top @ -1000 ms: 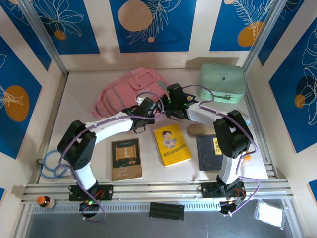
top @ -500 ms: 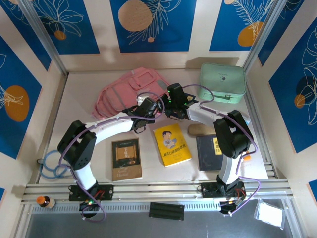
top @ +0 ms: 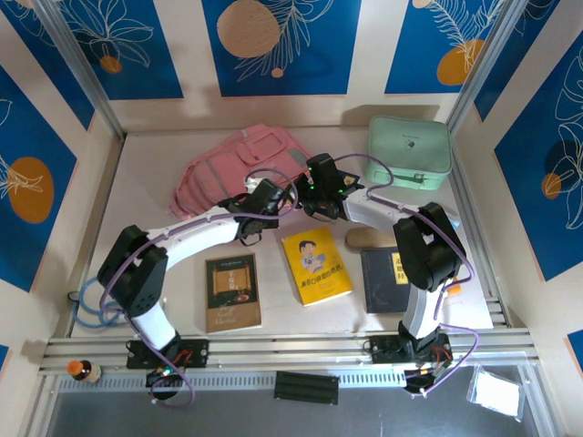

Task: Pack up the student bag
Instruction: Unzip the student bag at the center of the table.

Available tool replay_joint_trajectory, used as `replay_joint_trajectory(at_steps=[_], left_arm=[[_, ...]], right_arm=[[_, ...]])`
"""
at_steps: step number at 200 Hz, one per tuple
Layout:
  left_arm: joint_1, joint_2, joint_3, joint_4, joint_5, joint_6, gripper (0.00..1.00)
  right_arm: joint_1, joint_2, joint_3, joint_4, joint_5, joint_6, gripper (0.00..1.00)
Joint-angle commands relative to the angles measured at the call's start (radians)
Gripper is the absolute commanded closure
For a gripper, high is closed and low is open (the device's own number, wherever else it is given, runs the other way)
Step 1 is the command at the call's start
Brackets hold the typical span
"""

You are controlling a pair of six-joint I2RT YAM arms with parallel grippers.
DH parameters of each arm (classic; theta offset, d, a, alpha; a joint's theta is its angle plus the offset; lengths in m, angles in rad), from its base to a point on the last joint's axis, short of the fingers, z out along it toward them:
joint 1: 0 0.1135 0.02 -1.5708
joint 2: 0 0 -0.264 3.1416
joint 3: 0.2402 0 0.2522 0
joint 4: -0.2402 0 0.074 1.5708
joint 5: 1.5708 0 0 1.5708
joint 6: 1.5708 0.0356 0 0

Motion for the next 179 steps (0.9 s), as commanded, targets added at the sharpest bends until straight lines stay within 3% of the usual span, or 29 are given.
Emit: replay_joint_trajectory(at_steps=[1,64,109,130,179], left_arm=[[0.069,-0.091,-0.063,-0.121,0.056,0.009,1.0],[0.213,-0.239,-0.216,-0.114,0.21,0.13,1.0],[0.223,-0.22,-0.26,0.035,0.277,0.193,0.8],[0.225,-0.202,-0.269,0.066,0.268,0.197,0.75],[0.234,-0.196,-0.282,0.094,0.232,0.194,0.8]], right_arm=[[-0.013,-0.069,0.031,-0.017,0.013,-0.055,1.0],[-0.012,-0.057,0.038,-0.021,0.021,-0.072,1.0],[-0.009,-0.057,0.048,-0.027,0.014,-0.071,1.0],[-0.008,-0.061,0.051,-0.032,0.012,-0.075,1.0],[-0.007,-0.061,0.057,-0.038,0.009,-0.079,1.0]])
